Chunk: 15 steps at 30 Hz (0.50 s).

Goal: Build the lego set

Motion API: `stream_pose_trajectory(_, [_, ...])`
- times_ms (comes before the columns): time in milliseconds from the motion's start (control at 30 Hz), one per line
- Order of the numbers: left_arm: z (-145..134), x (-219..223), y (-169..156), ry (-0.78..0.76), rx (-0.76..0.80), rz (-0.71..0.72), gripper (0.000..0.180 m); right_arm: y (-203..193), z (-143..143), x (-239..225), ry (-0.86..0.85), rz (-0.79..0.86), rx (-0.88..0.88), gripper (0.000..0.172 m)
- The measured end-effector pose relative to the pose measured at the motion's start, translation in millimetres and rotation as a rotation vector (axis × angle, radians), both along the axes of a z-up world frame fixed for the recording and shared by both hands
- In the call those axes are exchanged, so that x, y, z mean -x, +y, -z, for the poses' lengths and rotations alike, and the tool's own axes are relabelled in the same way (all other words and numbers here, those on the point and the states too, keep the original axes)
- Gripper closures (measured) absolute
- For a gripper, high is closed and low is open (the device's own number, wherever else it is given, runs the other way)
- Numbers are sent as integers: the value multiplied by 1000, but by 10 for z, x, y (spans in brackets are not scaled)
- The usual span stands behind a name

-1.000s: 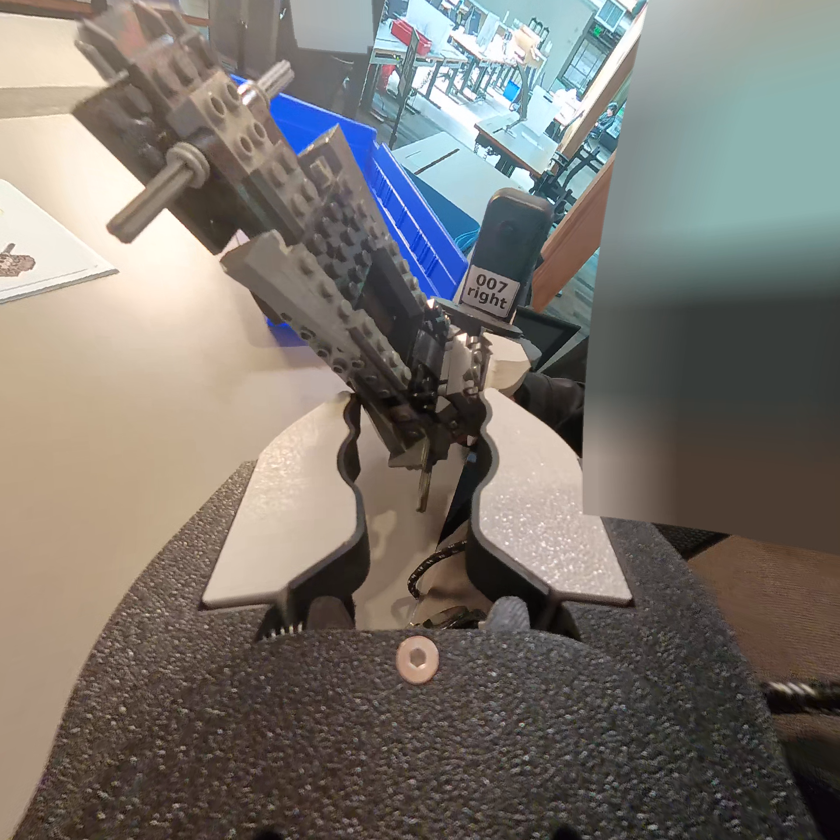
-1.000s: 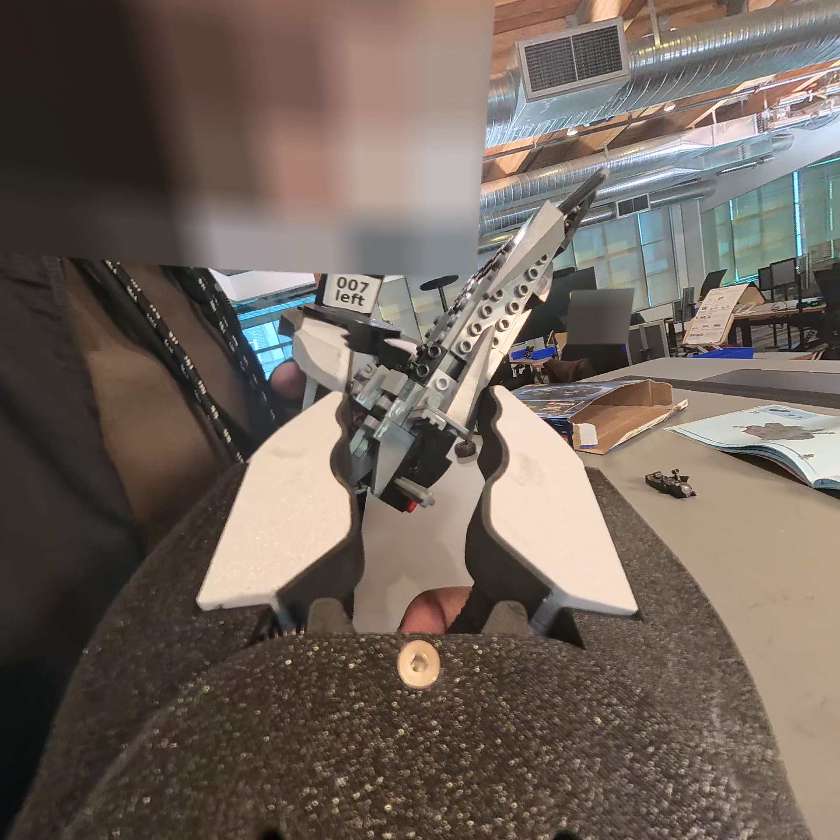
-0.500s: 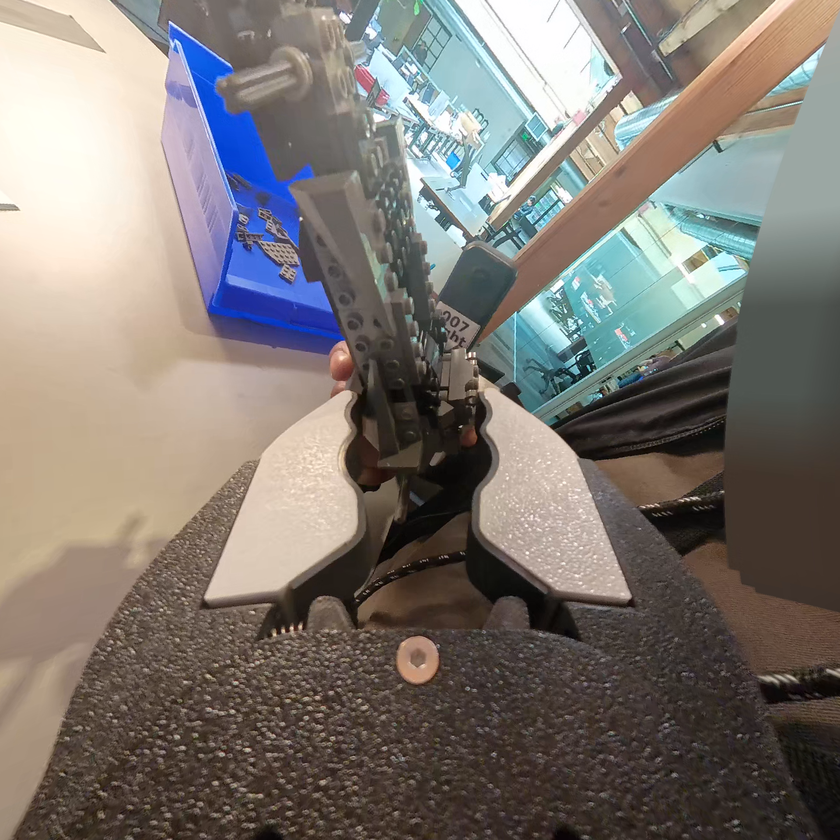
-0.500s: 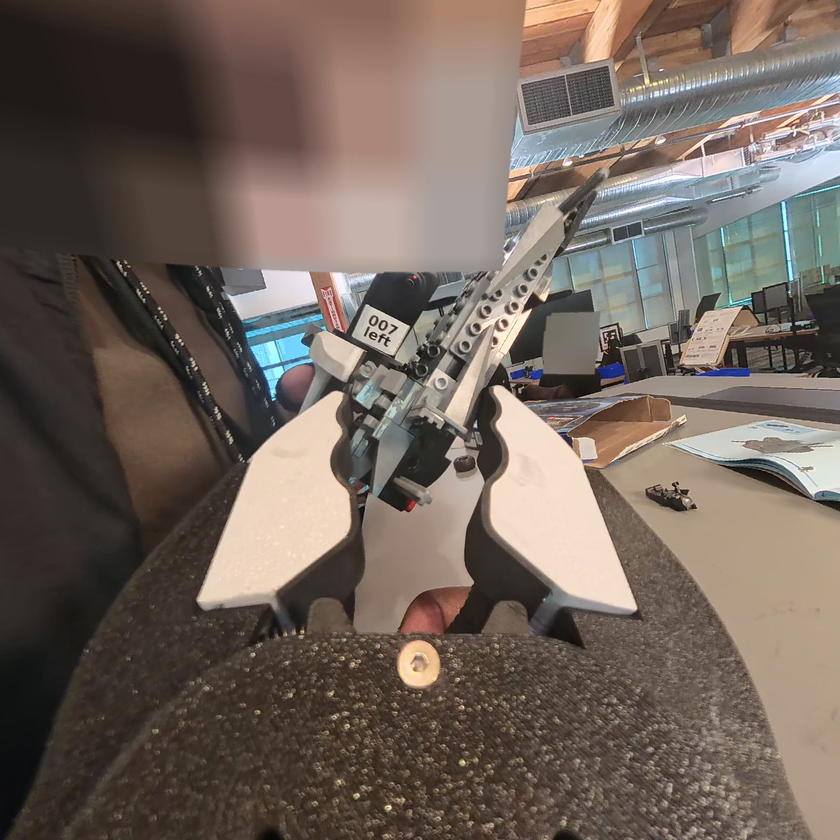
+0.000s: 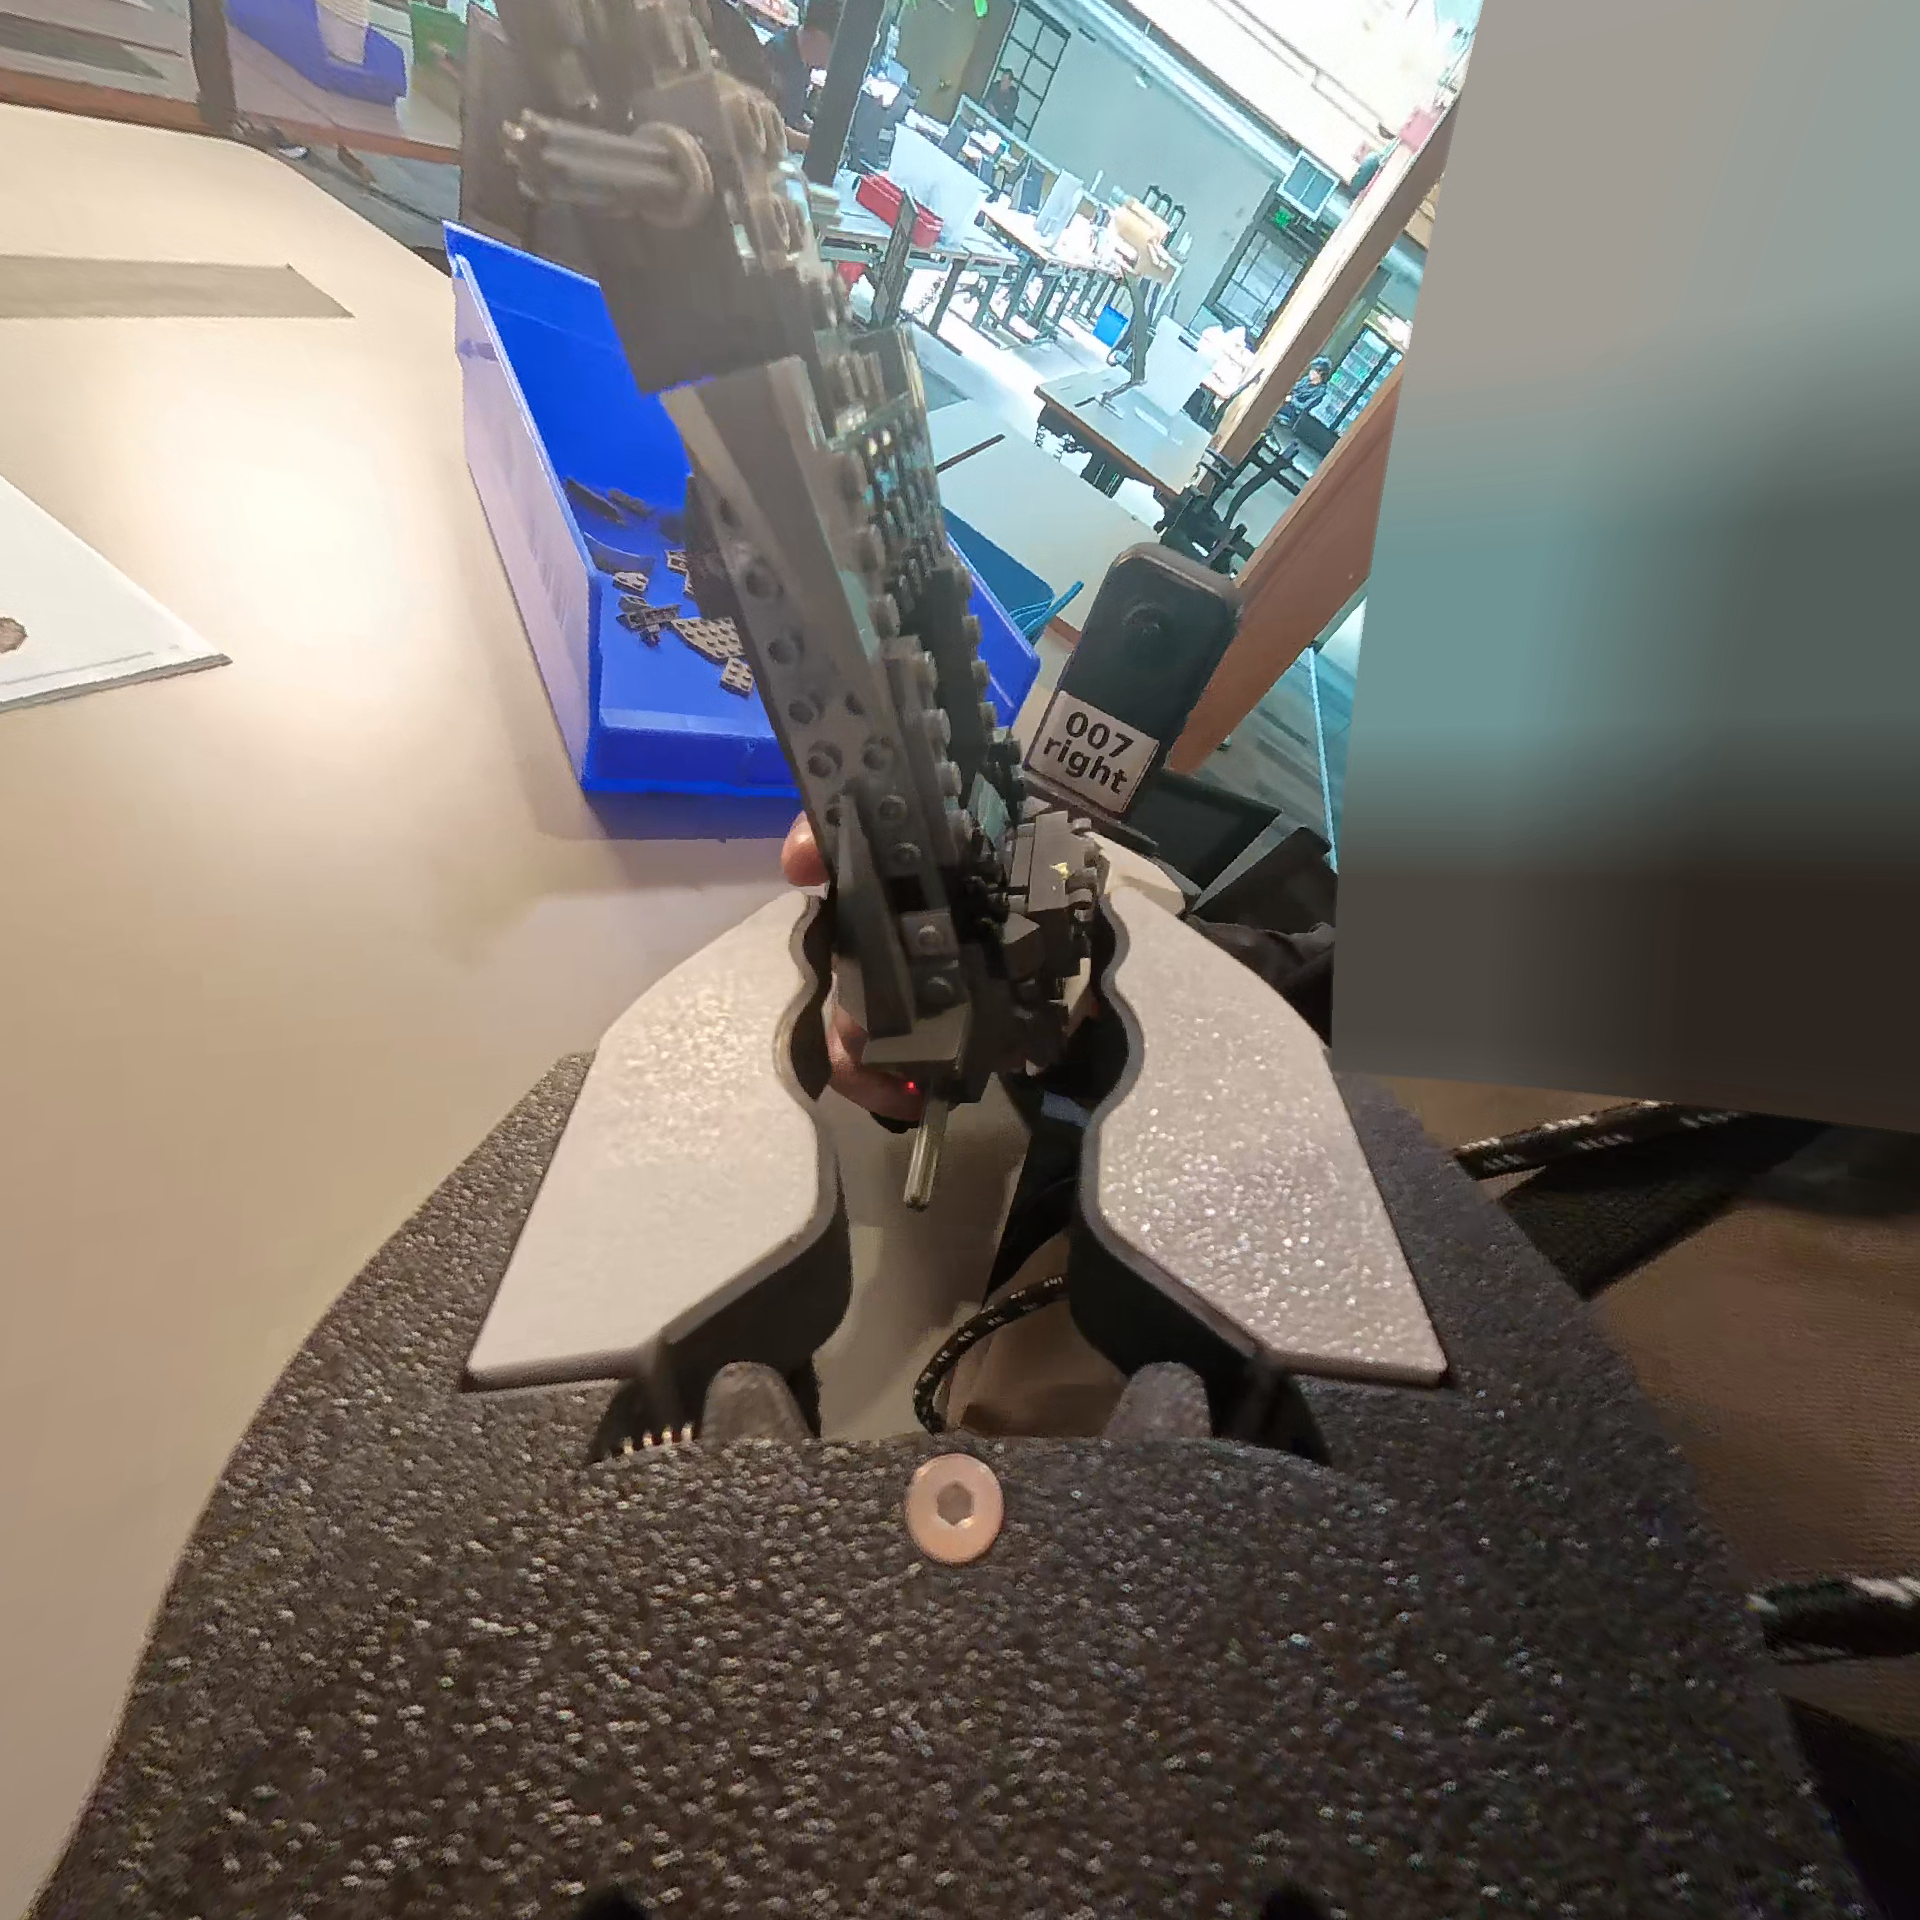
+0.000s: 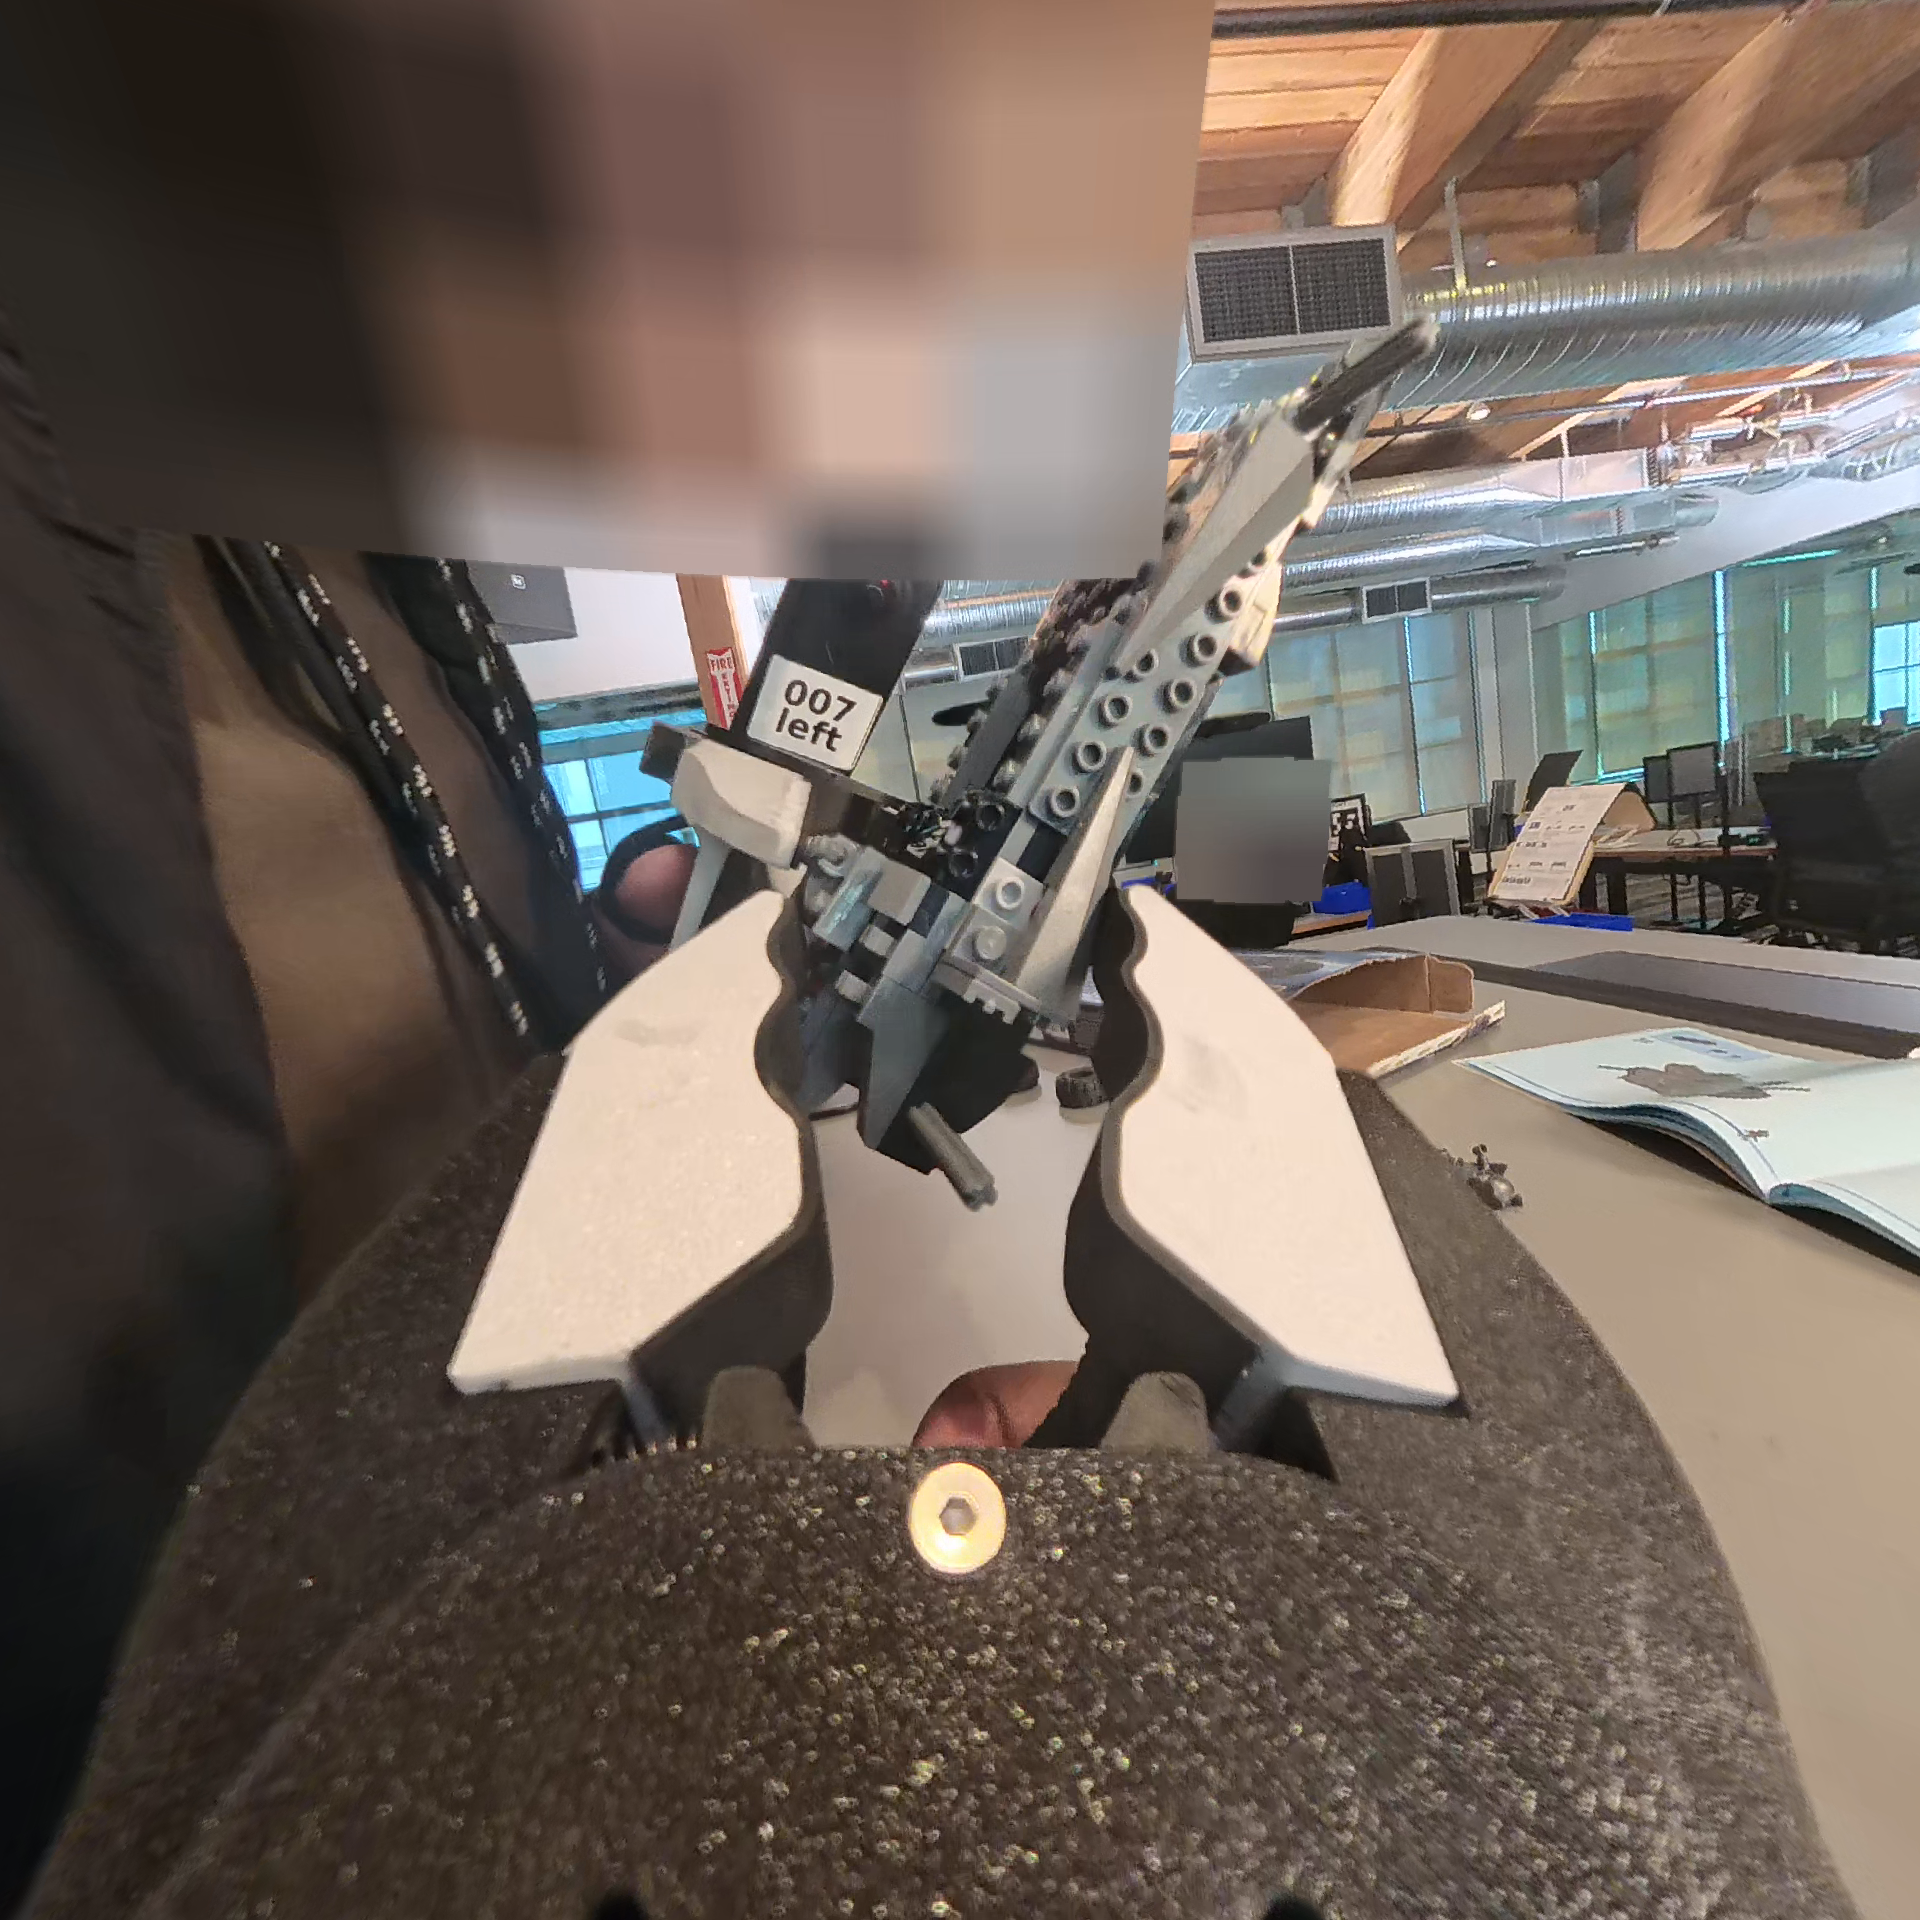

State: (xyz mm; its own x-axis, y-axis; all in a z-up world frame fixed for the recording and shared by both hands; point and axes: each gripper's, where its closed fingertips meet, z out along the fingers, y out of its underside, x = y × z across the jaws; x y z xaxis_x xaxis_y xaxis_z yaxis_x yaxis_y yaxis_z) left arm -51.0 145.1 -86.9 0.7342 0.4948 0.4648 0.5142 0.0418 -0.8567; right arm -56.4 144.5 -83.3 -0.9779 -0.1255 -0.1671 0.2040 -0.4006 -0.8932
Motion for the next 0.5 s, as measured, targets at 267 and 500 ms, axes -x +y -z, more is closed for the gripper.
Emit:
stream_pose_trajectory(267, [88,-3,-14,-38,-33,7,133,-18,87,-1,9,-8,-45,118])
stream_pose_trajectory(500, [152,15,-32,-84,-94,21,133,-37,146,18,-12,10,-56,118])
